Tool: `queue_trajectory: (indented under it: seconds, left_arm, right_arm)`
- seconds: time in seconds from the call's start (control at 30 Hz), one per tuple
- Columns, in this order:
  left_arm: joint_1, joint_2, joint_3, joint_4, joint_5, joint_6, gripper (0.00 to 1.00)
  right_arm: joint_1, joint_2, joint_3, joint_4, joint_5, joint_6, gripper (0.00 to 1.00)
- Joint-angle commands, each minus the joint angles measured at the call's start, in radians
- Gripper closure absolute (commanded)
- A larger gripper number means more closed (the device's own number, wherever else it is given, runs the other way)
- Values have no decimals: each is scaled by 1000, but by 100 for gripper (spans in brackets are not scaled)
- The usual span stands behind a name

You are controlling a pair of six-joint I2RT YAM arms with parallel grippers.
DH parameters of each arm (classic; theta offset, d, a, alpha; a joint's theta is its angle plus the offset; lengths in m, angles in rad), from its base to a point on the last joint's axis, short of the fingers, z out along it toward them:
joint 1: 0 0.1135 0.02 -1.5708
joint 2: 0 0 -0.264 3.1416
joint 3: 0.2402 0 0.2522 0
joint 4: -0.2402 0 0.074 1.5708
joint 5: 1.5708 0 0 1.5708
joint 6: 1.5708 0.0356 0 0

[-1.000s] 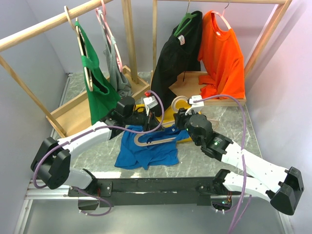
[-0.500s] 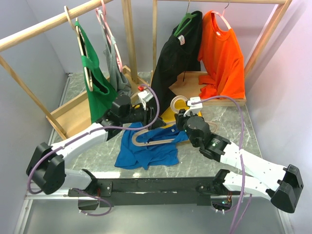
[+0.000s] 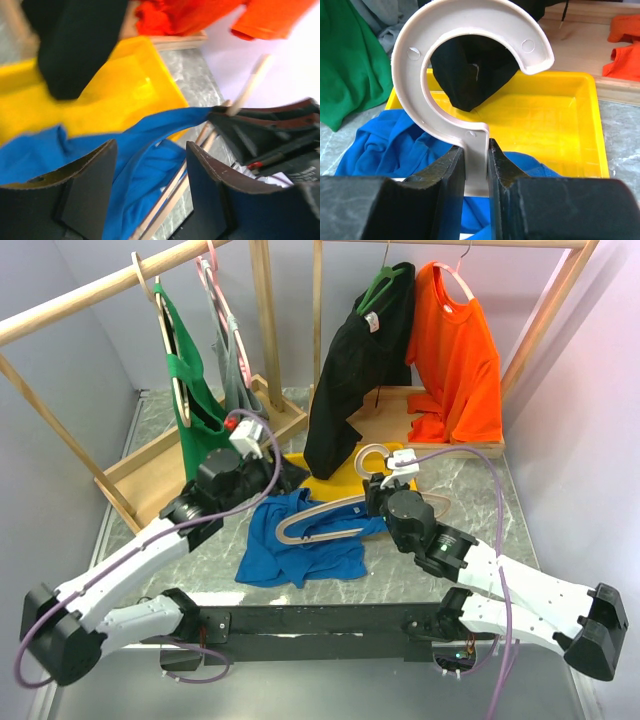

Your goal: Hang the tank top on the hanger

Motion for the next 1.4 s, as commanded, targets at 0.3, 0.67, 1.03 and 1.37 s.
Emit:
queue_trajectory:
  seconds: [0.3,0.67,1.03,1.37]
  left_arm:
    - [2,-162,-290,-139,24,-115,42]
    - [2,-43,-324,-24,193,-70,40]
    - [2,31,-341,71,314,-62,40]
    - [2,42,-334,79,303,-75,96]
  right_arm:
    - [13,-43,-12,12,84,2,100]
    - [18,-48,-17,15,90,4,100]
    - [19,-39,-14,21,92,4,100]
    - [21,-27,-9,15,126,16,100]
